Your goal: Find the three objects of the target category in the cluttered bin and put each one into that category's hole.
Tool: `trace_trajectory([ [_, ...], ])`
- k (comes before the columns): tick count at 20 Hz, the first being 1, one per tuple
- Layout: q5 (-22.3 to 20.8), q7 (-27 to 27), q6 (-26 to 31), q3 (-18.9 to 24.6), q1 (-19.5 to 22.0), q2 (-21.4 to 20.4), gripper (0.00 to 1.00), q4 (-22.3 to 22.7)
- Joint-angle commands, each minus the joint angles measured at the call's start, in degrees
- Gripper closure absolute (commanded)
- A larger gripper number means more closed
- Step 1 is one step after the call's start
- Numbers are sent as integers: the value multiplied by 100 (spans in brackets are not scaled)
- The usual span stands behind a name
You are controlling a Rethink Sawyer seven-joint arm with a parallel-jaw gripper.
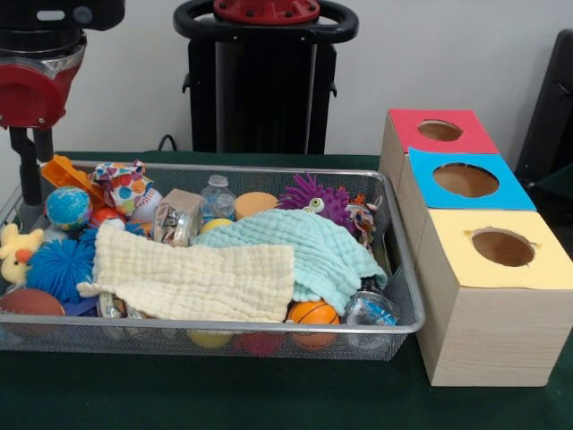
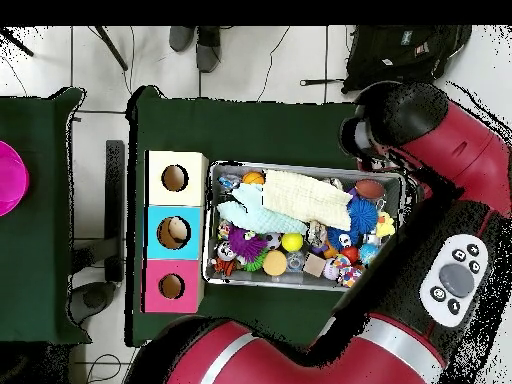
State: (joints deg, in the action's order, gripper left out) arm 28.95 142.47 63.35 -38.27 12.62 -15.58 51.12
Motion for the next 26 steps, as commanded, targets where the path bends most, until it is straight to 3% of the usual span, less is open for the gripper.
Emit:
trace_trajectory([
  [1, 197, 1448, -194, 526, 84, 40, 0, 685],
  [26, 294, 1519, -907, 603, 150, 388, 0, 615],
])
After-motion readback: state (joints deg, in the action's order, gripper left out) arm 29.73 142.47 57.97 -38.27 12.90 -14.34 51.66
